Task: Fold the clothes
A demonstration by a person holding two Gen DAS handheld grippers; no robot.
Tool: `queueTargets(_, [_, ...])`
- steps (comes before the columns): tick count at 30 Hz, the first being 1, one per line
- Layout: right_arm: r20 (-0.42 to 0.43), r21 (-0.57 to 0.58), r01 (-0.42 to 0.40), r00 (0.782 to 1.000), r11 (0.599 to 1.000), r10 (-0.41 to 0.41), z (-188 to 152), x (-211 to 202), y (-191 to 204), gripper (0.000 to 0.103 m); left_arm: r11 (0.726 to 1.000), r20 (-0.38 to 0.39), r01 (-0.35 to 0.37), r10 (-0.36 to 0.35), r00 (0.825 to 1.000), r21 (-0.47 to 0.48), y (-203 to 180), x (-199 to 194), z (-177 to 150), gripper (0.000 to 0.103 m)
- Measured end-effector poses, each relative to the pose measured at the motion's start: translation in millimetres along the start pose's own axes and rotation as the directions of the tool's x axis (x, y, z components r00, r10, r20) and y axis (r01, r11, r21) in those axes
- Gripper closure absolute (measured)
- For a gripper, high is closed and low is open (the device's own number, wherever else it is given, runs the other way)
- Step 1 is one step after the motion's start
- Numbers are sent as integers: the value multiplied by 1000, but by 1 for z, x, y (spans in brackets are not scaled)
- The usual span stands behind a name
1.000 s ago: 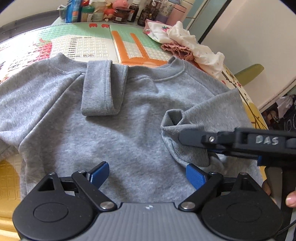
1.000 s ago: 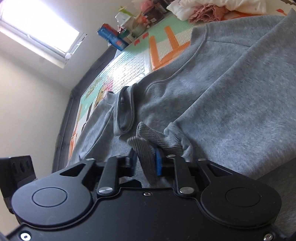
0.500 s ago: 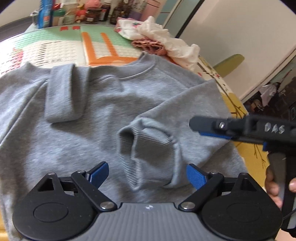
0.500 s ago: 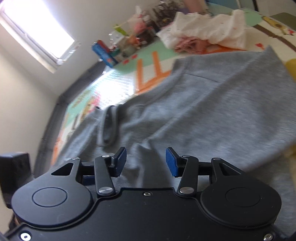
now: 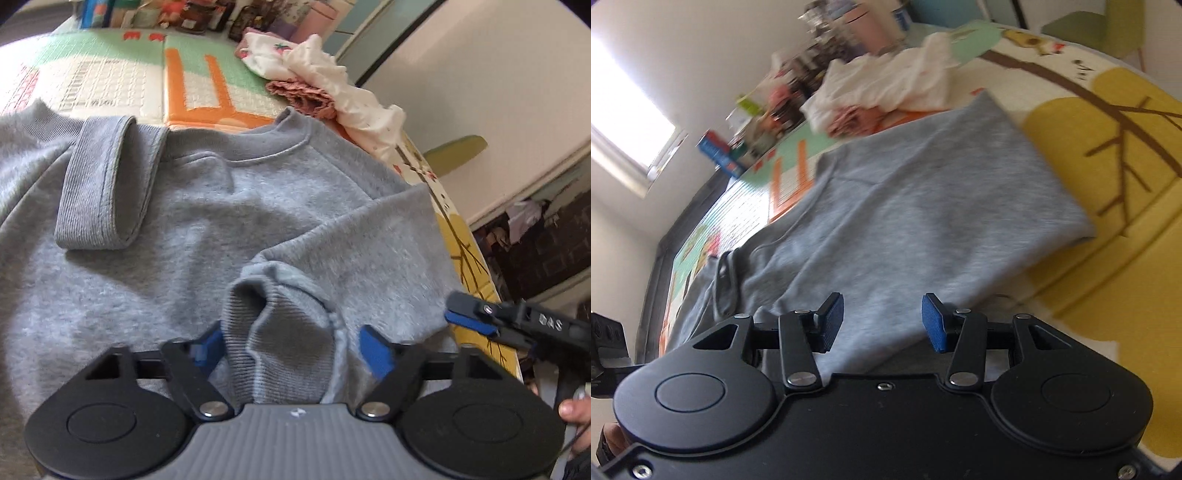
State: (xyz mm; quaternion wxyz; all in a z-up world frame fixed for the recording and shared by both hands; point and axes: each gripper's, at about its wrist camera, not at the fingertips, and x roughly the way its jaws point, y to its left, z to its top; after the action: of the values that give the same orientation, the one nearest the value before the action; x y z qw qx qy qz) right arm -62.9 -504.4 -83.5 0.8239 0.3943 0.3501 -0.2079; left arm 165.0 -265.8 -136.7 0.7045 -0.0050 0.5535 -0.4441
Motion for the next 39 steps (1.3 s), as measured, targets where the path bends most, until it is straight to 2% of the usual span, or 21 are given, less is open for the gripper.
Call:
queueTargets(5, [8,44,15,1000,999,-15,-3,-6,-17,59,1000,-21,-25,25,999,-9,1,7,1,78])
queueTargets(12, [5,82,29,1000,996,-30,-6,-8,-27,59,995,-5,-97,97,995,-5,2,-5,-2,91])
queueTargets(22, [-7,73,36,999,997,-35,-11,-10,-30,59,993,123,-113,117,986,-35,5,-63,7,92])
queueTargets(27, [-54,24,-4,999,1000,6,-13,-1,-22,59,993,181,-112,115,977,-22,-2,-87,16,92])
queueTargets(32, [-90,88,-25,995,996,33,-10,22,-19,58,993,212,-116,118,970,-23,-11,-96,29,92])
queueTargets(35, [-42,112,-31,999,993,35,-9,25,-21,59,993,226,-119,120,967,-17,-15,-100,35,92])
queueTargets(39, [67,126,29,997,992,-38,-1,20,-25,59,991,232,-128,130,964,-25,-17,-104,40,92])
